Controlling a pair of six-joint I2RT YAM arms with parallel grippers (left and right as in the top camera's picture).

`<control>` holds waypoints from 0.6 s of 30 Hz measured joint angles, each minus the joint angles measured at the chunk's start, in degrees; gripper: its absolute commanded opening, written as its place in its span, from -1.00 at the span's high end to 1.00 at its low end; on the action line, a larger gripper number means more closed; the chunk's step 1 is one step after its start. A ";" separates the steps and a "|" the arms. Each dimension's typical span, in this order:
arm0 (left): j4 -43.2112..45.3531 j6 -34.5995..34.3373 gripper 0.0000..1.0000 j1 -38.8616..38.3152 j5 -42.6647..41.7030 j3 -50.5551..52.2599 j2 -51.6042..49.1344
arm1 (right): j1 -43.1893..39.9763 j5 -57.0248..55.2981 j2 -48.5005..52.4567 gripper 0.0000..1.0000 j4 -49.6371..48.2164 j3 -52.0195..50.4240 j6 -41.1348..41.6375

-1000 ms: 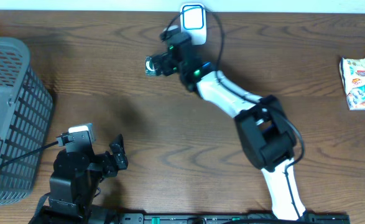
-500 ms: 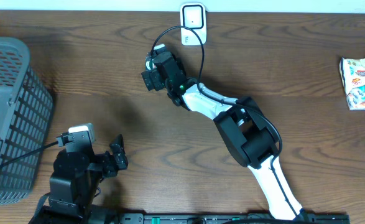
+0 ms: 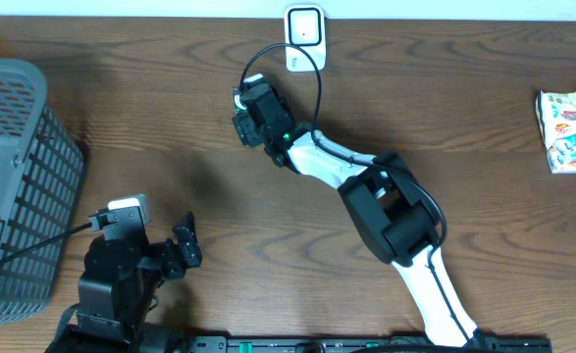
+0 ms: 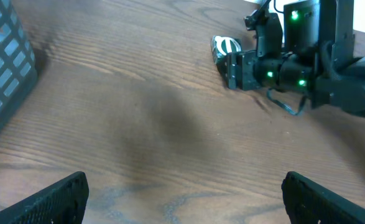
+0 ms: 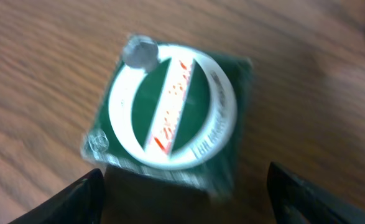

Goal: Scan the item barcode

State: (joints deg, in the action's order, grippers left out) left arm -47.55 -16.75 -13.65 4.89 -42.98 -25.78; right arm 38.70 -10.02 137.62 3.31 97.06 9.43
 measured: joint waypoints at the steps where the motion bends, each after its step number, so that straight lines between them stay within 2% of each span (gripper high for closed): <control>1: -0.02 0.02 -0.96 0.00 0.02 0.00 0.00 | -0.07 -0.59 -0.92 -0.60 2.60 -0.02 -0.07; 6: 0.00 0.02 -0.96 0.00 0.02 0.00 0.02 | -0.90 -2.10 -5.29 -0.59 12.41 -0.07 -0.48; 9: 0.00 0.02 -0.96 0.00 0.00 0.00 0.00 | -1.42 -2.45 -8.15 -0.59 14.16 -0.11 -0.52; 14: 0.02 0.02 -0.96 0.00 0.00 0.00 0.00 | -1.66 -0.85 -11.72 -0.63 7.69 -0.11 -0.59; 18: 0.00 0.00 -0.96 0.00 0.00 0.00 0.00 | -1.49 1.99 -11.69 -0.79 0.42 -0.11 -0.63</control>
State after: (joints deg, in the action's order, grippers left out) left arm -47.55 -16.75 -13.65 4.89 -42.98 -25.78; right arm 37.21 -8.03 125.93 3.73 96.95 8.80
